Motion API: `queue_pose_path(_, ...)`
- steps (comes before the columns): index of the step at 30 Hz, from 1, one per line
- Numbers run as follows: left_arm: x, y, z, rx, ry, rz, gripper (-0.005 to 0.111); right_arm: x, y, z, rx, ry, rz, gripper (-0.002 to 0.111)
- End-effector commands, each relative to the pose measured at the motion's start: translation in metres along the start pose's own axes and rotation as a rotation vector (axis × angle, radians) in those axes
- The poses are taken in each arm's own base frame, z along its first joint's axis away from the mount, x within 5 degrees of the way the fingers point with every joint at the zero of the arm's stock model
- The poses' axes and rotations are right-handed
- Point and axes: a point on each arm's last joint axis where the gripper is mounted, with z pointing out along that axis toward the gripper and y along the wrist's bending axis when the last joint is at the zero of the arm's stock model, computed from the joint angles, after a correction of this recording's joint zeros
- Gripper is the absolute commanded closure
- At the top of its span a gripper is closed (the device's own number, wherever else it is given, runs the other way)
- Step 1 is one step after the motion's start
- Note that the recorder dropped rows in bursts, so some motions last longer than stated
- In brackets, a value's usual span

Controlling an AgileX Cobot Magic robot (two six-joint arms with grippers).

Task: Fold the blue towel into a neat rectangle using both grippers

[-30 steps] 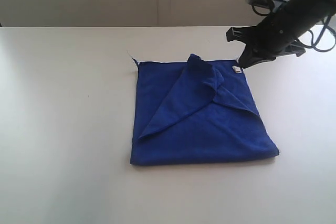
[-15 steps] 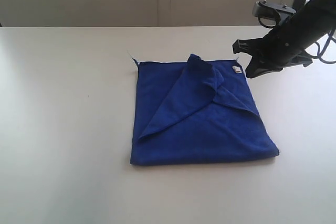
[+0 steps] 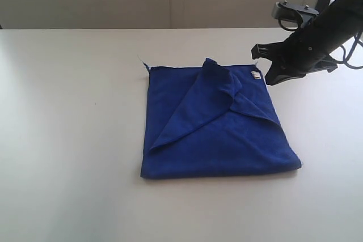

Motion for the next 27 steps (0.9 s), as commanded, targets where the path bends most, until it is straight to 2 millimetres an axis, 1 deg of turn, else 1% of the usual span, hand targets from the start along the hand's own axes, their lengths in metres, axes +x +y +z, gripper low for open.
queue_pose_path(1, -0.002, -0.006, 0.001, 0.058, -0.03, -0.066, 0.107, 0.001, -0.001, -0.004, 0.006, -0.001, -0.018, 0.108)
queue_pose_path(5, -0.004, -0.01, 0.008, 0.16, -0.021, -0.113, 0.107, 0.001, 0.0, -0.004, 0.001, -0.003, -0.014, 0.108)
queue_pose_path(7, -0.005, -0.013, 0.022, 0.247, 0.005, -0.108, 0.107, 0.001, 0.0, -0.004, -0.005, -0.005, -0.007, 0.108)
queue_pose_path(8, -0.006, -0.016, 0.034, 0.279, 0.029, -0.095, 0.107, 0.001, 0.0, -0.004, -0.004, -0.004, -0.002, 0.108)
queue_pose_path(9, -0.006, -0.019, 0.04, 0.293, 0.042, -0.085, 0.107, 0.001, 0.0, -0.004, -0.004, -0.004, -0.001, 0.108)
queue_pose_path(10, -0.006, -0.026, 0.055, 0.317, 0.072, -0.069, 0.107, 0.001, 0.0, -0.004, -0.004, -0.004, 0.001, 0.108)
queue_pose_path(11, -0.006, -0.03, 0.063, 0.32, 0.081, -0.059, 0.107, 0.001, 0.0, -0.004, -0.004, -0.004, 0.001, 0.108)
queue_pose_path(12, -0.005, -0.037, 0.078, 0.33, 0.104, -0.043, 0.107, 0.001, 0.0, -0.004, -0.004, -0.004, 0.001, 0.108)
queue_pose_path(15, -0.006, -0.055, 0.106, 0.355, 0.143, -0.008, 0.107, 0.0, 0.0, -0.004, -0.003, -0.009, 0.002, 0.108)
queue_pose_path(16, -0.009, -0.069, 0.121, 0.39, 0.169, 0.011, 0.107, -0.001, 0.0, -0.004, 0.0, -0.021, 0.002, 0.108)
queue_pose_path(19, -0.018, -0.086, 0.145, 0.422, 0.193, 0.046, 0.107, -0.002, -0.001, -0.004, 0.004, -0.032, 0.002, 0.108)
queue_pose_path(21, -0.025, -0.094, 0.161, 0.428, 0.193, 0.05, 0.107, -0.002, -0.001, -0.004, 0.005, -0.036, 0.002, 0.108)
queue_pose_path(23, -0.038, -0.101, 0.175, 0.446, 0.176, 0.025, 0.107, -0.003, -0.001, -0.004, 0.01, -0.044, -0.001, 0.108)
queue_pose_path(27, -0.057, -0.109, 0.202, 0.511, 0.194, -0.011, 0.107, -0.005, -0.002, -0.004, 0.015, -0.062, -0.003, 0.108)
